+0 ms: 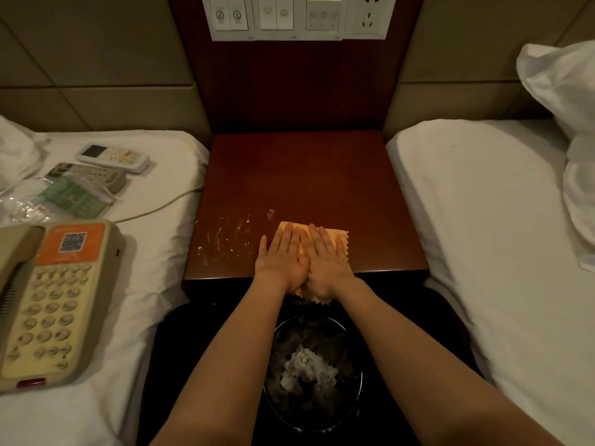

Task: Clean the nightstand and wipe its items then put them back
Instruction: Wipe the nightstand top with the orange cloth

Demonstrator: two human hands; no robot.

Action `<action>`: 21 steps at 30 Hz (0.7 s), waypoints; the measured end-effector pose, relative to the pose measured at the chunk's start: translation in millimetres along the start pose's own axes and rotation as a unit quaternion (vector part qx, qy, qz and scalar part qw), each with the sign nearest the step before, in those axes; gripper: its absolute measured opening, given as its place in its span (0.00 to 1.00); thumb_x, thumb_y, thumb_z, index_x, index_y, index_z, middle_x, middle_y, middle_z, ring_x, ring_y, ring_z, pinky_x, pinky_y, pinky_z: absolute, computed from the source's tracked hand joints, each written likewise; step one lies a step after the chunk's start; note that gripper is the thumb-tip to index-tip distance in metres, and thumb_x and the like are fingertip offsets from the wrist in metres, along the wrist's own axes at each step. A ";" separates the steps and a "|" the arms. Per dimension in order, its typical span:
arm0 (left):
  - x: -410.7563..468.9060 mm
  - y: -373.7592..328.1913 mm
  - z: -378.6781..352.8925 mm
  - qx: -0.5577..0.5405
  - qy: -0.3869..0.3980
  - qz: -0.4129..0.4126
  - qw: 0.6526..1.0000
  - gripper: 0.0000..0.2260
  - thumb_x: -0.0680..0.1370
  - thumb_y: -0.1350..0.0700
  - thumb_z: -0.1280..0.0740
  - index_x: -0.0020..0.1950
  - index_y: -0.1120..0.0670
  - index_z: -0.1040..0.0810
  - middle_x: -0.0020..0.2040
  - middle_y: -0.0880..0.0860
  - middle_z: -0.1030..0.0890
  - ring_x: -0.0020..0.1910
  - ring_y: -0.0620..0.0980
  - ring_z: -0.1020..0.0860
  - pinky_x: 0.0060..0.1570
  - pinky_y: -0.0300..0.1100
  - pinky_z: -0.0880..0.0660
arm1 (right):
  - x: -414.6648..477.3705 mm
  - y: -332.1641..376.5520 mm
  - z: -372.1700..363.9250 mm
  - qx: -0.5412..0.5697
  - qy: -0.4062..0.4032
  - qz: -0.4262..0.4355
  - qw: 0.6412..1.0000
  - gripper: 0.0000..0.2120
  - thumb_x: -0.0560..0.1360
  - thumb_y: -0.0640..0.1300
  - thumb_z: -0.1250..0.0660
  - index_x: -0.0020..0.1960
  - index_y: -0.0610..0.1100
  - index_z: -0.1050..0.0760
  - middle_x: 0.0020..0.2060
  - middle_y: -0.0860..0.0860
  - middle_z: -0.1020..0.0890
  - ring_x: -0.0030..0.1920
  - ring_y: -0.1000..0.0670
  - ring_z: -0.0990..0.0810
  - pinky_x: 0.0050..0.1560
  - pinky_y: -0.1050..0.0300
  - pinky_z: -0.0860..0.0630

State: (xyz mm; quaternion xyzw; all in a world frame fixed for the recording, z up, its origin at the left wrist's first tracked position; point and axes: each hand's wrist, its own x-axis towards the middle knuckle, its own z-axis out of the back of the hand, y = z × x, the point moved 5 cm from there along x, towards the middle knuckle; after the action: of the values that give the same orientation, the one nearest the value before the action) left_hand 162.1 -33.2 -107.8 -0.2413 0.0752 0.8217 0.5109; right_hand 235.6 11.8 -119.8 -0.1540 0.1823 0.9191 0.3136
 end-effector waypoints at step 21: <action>-25.9 -11.1 -19.9 0.044 0.034 -0.002 0.998 0.26 0.82 0.48 0.61 0.74 0.55 0.69 0.74 0.52 0.71 0.74 0.51 0.69 0.71 0.51 0.67 | -30.7 5.0 -18.0 -0.024 0.013 -0.014 1.000 0.42 0.77 0.51 0.43 0.74 0.44 0.72 0.73 0.46 0.71 0.73 0.45 0.72 0.70 0.43 0.71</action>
State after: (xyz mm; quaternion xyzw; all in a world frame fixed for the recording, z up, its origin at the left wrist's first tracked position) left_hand 187.5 -56.3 -111.5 -0.2463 0.1287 0.8080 0.5195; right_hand 258.7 -15.6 -122.4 -0.1762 0.1619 0.9166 0.3203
